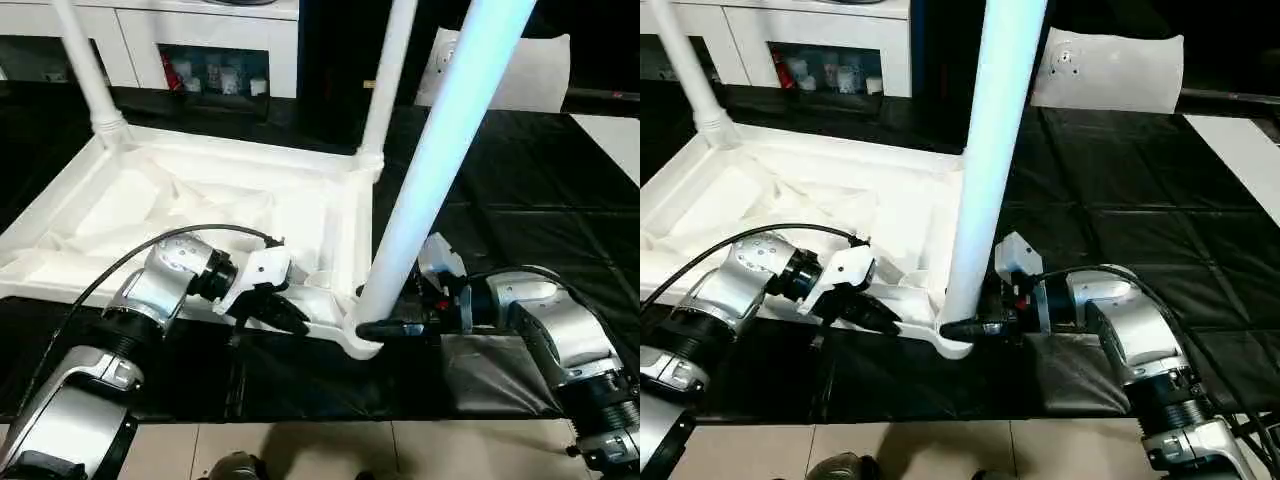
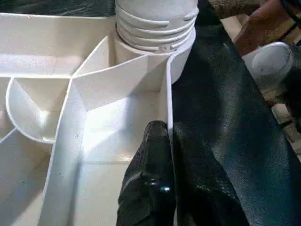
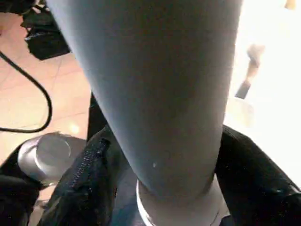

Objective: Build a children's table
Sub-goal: Rotate leg to tighten

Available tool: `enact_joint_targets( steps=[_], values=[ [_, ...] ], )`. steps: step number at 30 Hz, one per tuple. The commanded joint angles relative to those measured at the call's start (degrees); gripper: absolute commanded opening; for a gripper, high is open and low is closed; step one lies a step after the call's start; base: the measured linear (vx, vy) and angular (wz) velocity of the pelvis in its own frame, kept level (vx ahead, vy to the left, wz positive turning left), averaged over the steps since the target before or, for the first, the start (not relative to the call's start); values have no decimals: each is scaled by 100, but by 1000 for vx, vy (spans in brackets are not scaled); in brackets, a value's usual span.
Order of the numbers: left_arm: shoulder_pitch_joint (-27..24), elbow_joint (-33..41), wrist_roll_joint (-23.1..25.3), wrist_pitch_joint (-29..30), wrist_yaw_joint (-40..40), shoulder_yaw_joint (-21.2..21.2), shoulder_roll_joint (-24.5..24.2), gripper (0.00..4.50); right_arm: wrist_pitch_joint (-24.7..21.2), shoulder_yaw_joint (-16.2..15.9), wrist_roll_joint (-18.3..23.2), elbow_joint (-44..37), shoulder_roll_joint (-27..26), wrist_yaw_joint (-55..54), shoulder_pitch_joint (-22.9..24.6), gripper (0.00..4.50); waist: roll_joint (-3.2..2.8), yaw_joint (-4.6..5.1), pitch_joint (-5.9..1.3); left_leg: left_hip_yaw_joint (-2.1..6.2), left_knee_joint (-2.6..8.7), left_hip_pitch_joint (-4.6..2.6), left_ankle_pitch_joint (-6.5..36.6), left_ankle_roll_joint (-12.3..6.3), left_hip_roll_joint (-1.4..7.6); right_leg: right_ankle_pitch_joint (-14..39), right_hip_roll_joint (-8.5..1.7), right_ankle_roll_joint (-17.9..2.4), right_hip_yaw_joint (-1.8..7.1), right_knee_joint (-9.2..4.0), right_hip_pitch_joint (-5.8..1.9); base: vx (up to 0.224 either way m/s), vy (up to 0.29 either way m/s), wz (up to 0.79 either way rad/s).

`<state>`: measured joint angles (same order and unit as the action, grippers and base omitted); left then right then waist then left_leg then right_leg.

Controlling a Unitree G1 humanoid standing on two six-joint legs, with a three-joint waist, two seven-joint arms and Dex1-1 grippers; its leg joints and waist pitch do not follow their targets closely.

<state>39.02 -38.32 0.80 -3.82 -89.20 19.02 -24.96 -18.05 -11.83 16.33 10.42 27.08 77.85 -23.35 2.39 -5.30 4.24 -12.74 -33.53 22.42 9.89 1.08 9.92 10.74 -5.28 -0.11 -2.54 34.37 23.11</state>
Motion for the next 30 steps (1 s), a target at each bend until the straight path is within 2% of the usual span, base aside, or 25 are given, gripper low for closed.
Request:
enact_joint_targets(
  steps=[1, 3, 4, 6, 12, 15, 17, 19, 20, 22, 23, 25, 27, 30],
  values=[
    [187, 52, -48, -111, -186, 125, 52, 0, 30, -84, 42, 23, 81, 129, -86, 260, -2, 33, -348, 184, 417, -215, 1221, -137, 411, 1115, -380, -1407, 237, -347, -179, 0, 0, 0],
    [205, 9, -47, -141, -206, 129, 54, 0, 48, -115, 38, 26, 84, 162, -80, 252, -16, 35, -333, 188, 429, -221, 1296, -89, 416, 1191, -382, -1395, 240, -358, -164, 0, 0, 0],
    [212, -10, -47, -155, -213, 128, 56, 0, 58, -125, 33, 26, 83, 172, -76, 233, -3, 40, -333, 189, 432, -221, 1351, -60, 416, 1237, -380, -1384, 241, -361, -167, 0, 0, 0],
    [216, -29, -44, -164, -208, 123, 58, 0, 63, -146, 30, 7, 76, 179, -54, 224, 0, 37, -338, 191, 431, -225, 1341, -49, 415, 1222, -383, -1377, 242, -358, -168, 0, 0, 0],
    [184, -31, -75, -32, 13, 7, 130, 0, -60, -197, 74, -201, -8, 79, 129, 204, -8, 33, -341, 182, 422, -227, 1253, -88, 413, 979, -372, -1450, 240, -336, -173, 0, 0, 0],
    [162, 34, -87, 128, 233, -66, 195, 0, -190, -121, 124, -316, -139, -206, 260, 202, -11, 26, -330, 185, 435, -229, 1313, -61, 417, 1076, -376, -1437, 244, -349, -167, 0, 0, 0],
    [139, 112, -36, 340, 487, -99, 245, 0, -334, -34, 100, -377, -312, -633, 360, 201, -17, 38, -313, 195, 458, -232, 1487, 11, 419, 1344, -379, -1368, 253, -378, -144, 0, 0, 0],
    [81, 321, -61, 774, 892, -191, 422, 0, -457, 106, -64, -343, -704, -1480, 450, 201, 0, 80, -295, 234, 480, -235, 1787, 154, 407, 1952, -412, -1202, 260, -443, -137, 0, 0, 0],
    [81, 321, -61, 774, 892, -191, 422, 0, -457, 106, -64, -343, -704, -1480, 450, 201, 0, 80, -295, 234, 480, -235, 1787, 154, 407, 1952, -412, -1202, 260, -443, -137, 0, 0, 0],
    [10, 669, -147, 1317, 1476, -318, 804, 0, -675, 319, -264, -221, -1363, -2711, 508, 200, -14, 169, -267, 286, 514, -244, 2096, 360, 395, 2515, -414, -1011, 256, -504, -84, 0, 0, 0],
    [11, 718, -144, 1422, 1634, -344, 903, 0, -739, 373, -270, -202, -1514, -2940, 510, 200, -5, 239, -274, 302, 522, -225, 2142, 414, 393, 2543, -410, -982, 253, -496, -93, 0, 0, 0],
    [128, 724, -114, 1762, 2464, -463, 1478, 0, -835, 484, -381, -14, -2220, -3896, 413, 199, -22, 318, -278, 311, 522, -241, 2253, 459, 392, 2539, -402, -985, 253, -517, -59, 0, 0, 0],
    [184, 661, -93, 1803, 2713, -493, 1634, 0, -828, 464, -470, 56, -2371, -4131, 372, 199, -1, 389, -286, 309, 514, -209, 2188, 412, 363, 2500, -393, -954, 251, -531, -85, 0, 0, 0],
    [297, 525, -47, 1852, 3147, -527, 1876, 0, -909, 491, -573, 172, -2667, -4613, 284, 199, -14, 395, -291, 275, 481, -212, 2003, 202, 345, 2368, -388, -905, 275, -565, -84, 0, 0, 0]
  ],
)
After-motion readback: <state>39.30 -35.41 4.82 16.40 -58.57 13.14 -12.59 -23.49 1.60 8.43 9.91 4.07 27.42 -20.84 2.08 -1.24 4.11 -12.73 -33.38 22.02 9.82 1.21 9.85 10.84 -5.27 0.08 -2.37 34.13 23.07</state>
